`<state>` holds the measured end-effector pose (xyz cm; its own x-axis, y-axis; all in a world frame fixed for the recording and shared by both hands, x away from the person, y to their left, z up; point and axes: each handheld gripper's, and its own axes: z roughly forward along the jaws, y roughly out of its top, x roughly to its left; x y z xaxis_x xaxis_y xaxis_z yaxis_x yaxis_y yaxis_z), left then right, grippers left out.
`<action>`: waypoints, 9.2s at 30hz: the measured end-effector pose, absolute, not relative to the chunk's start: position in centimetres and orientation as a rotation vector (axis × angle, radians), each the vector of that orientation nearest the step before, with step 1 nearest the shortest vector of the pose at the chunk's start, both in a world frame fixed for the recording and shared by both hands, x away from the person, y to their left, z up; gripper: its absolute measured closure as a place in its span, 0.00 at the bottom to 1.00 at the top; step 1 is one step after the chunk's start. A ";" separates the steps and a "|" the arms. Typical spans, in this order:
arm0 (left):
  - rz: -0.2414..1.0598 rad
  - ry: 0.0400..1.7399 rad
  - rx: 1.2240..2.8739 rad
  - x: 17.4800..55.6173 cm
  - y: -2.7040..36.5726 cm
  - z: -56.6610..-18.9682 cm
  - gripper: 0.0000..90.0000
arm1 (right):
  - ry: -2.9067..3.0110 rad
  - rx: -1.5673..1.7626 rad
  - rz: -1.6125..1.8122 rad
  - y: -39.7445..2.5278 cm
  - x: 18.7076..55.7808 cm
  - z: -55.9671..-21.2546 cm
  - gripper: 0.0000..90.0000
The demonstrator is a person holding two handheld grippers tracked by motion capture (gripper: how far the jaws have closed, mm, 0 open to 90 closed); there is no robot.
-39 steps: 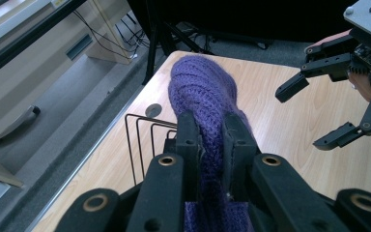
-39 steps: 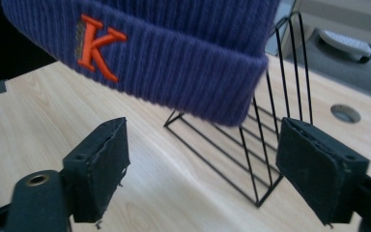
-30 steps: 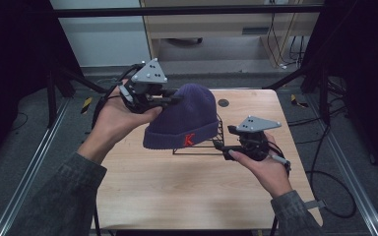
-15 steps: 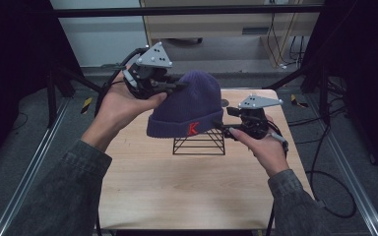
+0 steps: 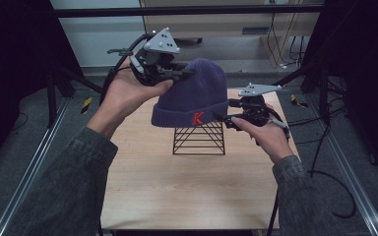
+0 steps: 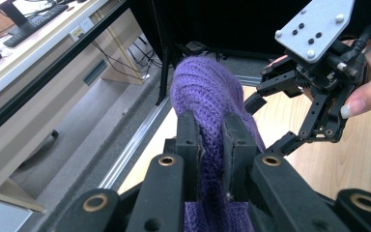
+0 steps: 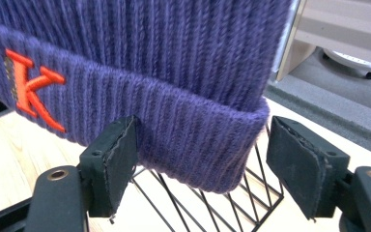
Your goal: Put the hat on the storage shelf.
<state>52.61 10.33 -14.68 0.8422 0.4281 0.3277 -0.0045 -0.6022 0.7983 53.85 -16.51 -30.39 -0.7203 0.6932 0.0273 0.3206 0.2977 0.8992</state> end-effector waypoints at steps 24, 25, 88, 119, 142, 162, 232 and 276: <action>0.643 0.411 2.117 56.9 9.2 -17.6 0.88 | 2.174 0.948 1.322 -17.1 55.0 -31.4 0.86; 0.643 0.415 2.109 57.1 9.1 -17.8 0.88 | 2.171 0.950 1.317 -17.2 55.0 -31.4 0.86; 0.677 0.463 2.140 60.0 8.5 -24.8 0.87 | 2.236 1.036 1.181 -18.0 55.2 -35.8 0.86; 0.616 0.450 2.171 59.6 8.7 -27.4 0.86 | 2.278 1.049 1.148 -18.2 54.9 -38.0 0.85; 0.573 0.454 2.190 59.2 8.7 -29.1 0.86 | 2.304 1.077 1.128 -18.2 54.8 -39.8 0.85; 0.542 0.454 2.211 58.9 8.6 -30.2 0.86 | 2.315 1.099 1.117 -18.4 54.6 -40.8 0.85; 0.414 0.535 2.191 58.2 10.3 -35.2 0.79 | 2.360 1.175 1.078 -17.9 54.2 -45.5 0.78; 0.452 0.711 2.099 52.1 15.6 -35.1 0.11 | 2.103 1.240 1.121 -19.0 47.1 -42.6 0.13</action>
